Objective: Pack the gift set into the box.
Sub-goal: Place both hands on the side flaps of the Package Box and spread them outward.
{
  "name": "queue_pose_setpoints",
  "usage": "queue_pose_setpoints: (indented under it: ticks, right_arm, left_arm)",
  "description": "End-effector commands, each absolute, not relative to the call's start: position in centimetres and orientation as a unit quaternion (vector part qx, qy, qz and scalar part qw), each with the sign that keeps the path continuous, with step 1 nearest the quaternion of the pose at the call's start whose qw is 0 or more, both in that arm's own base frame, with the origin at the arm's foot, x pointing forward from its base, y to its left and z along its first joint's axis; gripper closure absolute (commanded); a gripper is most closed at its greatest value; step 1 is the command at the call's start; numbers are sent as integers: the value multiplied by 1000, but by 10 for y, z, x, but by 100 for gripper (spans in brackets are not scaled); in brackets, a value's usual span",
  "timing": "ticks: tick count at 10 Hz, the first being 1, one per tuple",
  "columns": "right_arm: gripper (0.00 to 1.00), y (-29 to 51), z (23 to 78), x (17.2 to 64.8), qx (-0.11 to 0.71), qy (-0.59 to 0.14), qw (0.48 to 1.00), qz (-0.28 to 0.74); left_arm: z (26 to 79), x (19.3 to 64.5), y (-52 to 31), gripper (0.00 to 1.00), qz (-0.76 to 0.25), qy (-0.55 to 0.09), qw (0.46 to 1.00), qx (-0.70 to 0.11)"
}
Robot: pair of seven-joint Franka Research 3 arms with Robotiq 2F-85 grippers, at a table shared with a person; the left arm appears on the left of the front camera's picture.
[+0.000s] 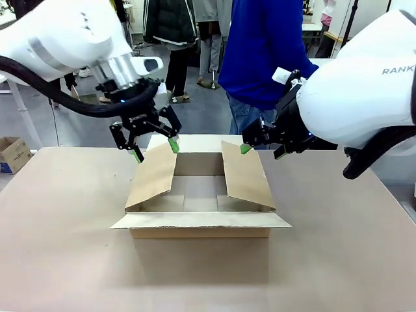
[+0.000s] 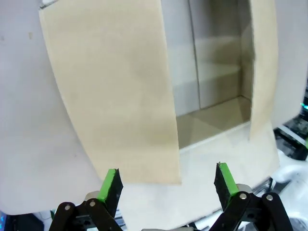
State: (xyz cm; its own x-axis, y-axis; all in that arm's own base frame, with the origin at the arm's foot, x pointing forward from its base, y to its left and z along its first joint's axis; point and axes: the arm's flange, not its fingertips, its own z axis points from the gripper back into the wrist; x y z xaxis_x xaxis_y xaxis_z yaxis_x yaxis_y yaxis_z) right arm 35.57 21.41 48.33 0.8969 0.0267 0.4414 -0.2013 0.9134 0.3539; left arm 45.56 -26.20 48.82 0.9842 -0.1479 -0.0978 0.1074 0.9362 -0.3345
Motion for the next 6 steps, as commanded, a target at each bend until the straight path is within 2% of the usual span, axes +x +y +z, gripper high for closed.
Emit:
queue_pose_setpoints:
  ticks: [1,2,6]
  right_arm:
    - [0,215,484,354,201,-223,952,59]
    - [0,215,484,354,201,-223,952,59]
    - [0,215,484,354,201,-223,952,59]
  left_arm:
    - [475,485,-308,0,-8,45,997,-64]
    - [469,492,-319,0,-13,61,996,-60]
    - [457,496,-327,0,36,16,998,54]
